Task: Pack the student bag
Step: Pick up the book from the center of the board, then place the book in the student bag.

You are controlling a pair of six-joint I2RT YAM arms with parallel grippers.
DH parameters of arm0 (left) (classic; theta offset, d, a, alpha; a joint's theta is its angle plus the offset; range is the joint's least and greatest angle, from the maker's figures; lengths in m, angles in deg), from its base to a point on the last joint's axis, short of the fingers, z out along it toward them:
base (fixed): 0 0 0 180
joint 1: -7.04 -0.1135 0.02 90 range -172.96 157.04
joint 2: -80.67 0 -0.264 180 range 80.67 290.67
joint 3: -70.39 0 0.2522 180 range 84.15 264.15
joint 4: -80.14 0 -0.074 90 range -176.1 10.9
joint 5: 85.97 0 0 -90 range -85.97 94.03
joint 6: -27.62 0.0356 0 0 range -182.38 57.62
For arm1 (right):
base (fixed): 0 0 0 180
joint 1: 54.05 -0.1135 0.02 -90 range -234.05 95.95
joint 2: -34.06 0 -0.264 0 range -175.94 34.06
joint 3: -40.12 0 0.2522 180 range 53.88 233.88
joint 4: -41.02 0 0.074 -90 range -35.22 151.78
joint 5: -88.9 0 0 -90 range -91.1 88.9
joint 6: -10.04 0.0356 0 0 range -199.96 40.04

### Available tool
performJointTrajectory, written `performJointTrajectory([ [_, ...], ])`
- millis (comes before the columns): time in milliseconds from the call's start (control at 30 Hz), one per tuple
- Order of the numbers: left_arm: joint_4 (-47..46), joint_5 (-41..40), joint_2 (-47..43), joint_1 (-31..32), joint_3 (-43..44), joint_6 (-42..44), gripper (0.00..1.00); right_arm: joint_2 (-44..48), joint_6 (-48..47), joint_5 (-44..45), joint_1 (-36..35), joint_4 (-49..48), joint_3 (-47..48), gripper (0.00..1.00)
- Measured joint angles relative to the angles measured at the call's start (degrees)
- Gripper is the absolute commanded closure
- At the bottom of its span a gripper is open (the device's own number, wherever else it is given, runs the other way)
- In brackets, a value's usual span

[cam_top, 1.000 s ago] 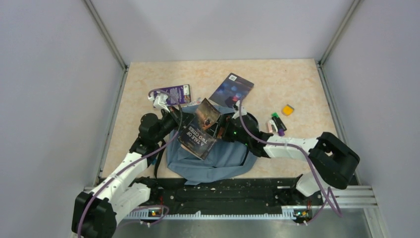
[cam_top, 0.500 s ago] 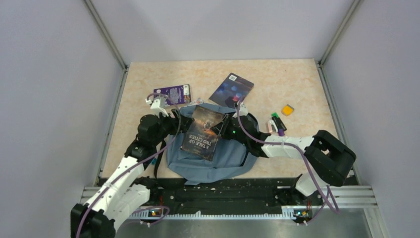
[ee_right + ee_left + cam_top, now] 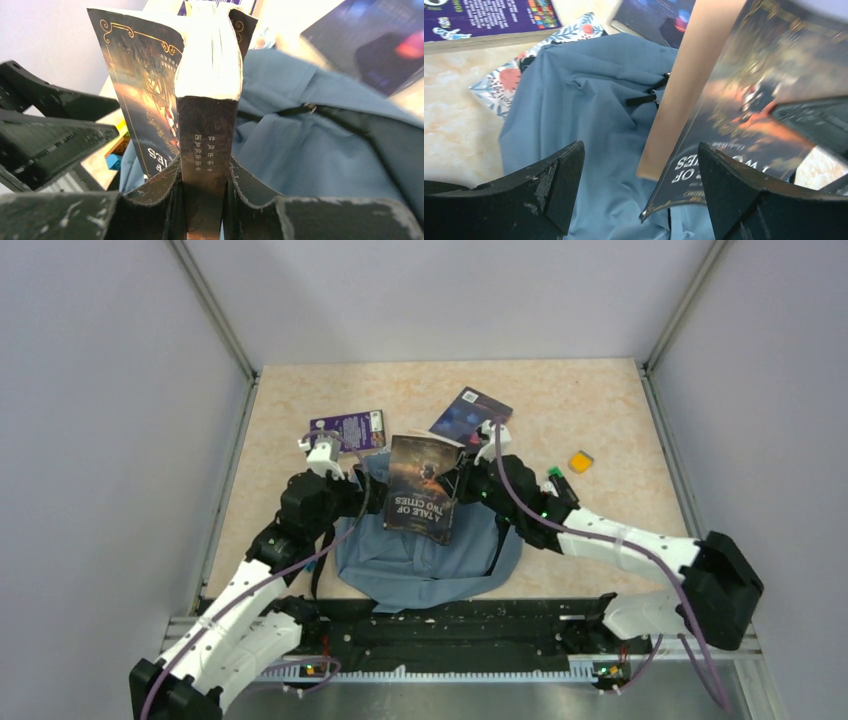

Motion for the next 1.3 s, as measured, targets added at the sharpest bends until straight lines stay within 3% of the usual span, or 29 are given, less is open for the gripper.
performJointTrajectory([
  [333,-1.36,-10.29,8.35,19.78,5.97,-1.81,0.11,16.11,-15.28,13.31,0.79,19.45,10.73,1.0],
  [567,-3.89,-15.3,26.49,32.13,17.25,-4.07,0.09,22.53,-21.29,24.48,6.4,28.06,16.15,1.0],
  [667,-4.63,-16.26,34.95,34.99,23.96,-4.9,0.08,23.34,-22.53,29.75,10.64,31.63,16.15,1.0],
  [833,-3.54,-18.71,45.29,37.99,32.44,-5.86,0.07,24.17,-23.87,35.47,12.0,36.83,14.78,1.0],
  [1300,6.62,-25.49,57.61,38.49,41.27,-6.25,0.08,30.53,-24.46,37.57,12.0,42.05,13.75,1.0],
])
